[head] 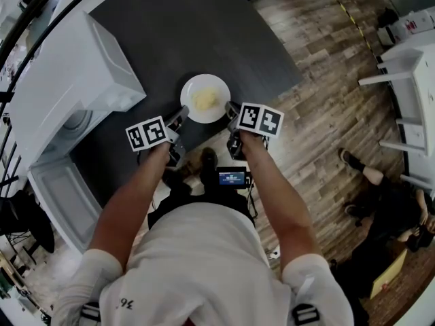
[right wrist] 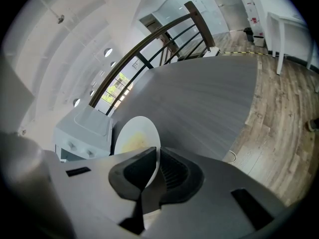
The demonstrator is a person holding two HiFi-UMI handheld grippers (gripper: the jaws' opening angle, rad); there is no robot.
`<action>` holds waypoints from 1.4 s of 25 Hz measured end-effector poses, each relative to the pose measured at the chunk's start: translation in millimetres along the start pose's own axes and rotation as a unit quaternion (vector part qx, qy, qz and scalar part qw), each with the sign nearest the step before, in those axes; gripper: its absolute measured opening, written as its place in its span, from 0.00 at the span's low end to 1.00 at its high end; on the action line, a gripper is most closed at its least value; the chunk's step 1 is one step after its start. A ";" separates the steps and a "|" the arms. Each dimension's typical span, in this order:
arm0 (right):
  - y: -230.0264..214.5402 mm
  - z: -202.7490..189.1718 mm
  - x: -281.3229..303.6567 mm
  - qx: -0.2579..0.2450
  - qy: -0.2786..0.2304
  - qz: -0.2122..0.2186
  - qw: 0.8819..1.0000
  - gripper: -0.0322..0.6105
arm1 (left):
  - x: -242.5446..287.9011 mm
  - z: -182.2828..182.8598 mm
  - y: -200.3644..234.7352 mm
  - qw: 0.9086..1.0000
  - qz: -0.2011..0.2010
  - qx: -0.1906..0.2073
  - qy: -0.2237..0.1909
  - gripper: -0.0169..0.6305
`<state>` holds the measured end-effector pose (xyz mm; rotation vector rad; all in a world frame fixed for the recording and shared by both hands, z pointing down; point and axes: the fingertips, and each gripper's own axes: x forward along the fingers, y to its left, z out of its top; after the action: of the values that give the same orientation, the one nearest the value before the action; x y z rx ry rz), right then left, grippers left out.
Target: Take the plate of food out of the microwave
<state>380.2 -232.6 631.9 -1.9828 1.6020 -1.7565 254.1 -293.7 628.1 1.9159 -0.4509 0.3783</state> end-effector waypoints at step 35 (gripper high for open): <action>-19.2 26.1 33.8 0.002 -0.001 -0.052 0.999 0.09 | 22.5 18.8 28.0 0.990 0.114 0.061 0.057 0.13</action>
<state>406.0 -261.5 658.2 -2.1007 1.5187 -1.7916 261.4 -323.9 654.0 1.9528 -0.5842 0.6760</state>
